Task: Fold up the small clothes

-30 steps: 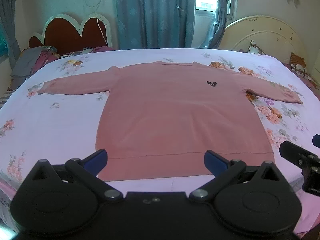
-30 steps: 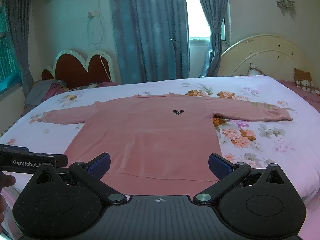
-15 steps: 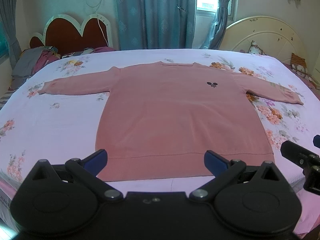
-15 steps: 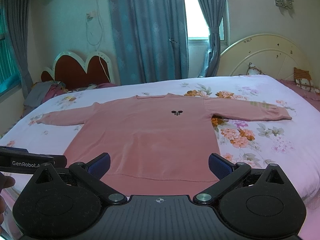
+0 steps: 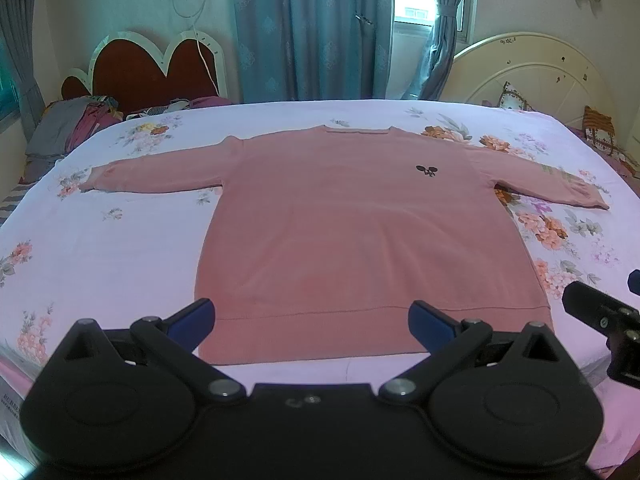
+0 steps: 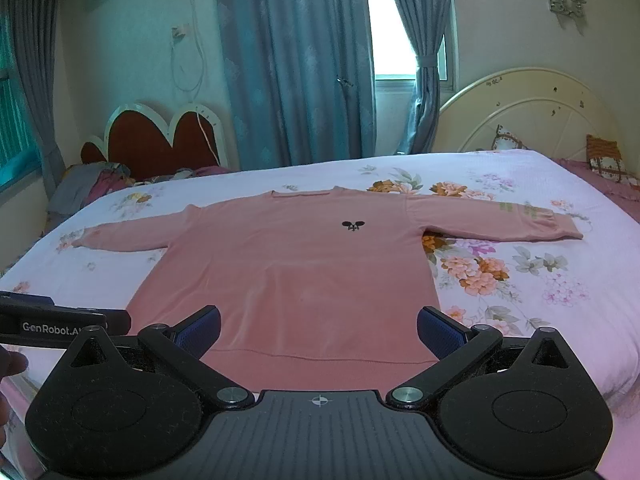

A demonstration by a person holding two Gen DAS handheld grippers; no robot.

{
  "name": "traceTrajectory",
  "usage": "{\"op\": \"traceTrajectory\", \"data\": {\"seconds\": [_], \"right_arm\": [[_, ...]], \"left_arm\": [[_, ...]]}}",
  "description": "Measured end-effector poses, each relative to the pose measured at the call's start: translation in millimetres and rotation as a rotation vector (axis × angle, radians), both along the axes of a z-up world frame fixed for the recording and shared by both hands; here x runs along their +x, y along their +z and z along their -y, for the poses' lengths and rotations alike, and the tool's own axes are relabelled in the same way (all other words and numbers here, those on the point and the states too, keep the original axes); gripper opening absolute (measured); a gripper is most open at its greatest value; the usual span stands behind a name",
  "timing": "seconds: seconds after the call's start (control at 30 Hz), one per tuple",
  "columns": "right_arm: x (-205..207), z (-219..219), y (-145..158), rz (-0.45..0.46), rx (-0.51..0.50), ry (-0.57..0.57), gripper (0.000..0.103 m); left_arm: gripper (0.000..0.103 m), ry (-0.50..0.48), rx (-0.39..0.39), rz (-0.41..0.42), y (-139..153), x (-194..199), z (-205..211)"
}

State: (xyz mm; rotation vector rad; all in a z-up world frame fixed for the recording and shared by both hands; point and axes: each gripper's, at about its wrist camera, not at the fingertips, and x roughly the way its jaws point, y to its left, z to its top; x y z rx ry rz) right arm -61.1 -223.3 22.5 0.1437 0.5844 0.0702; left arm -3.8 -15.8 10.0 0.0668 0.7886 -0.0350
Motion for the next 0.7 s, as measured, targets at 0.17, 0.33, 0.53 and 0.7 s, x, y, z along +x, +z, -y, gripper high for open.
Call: {"op": "traceTrajectory", "data": {"seconds": [0.17,0.33,0.53,0.7], "right_arm": [[-0.5,-1.3,-1.4,0.004,0.0,0.001,0.103],[0.5,-1.1,-3.2,0.001,0.001,0.003,0.103],[0.8,-1.2,-3.6,0.002,0.001,0.002,0.103],[1.9,-0.3,-4.1,0.001,0.004,0.0,0.103]], "left_arm": [[0.103,0.002,0.002,0.002,1.2,0.8,-0.7],[0.103,0.003,0.0,-0.001,2.2,1.2,-1.3],[0.103,0.004,-0.001,-0.003,2.4,2.8,-2.7],[0.103,0.004,-0.002,-0.003,1.8,3.1,-2.9]]}}
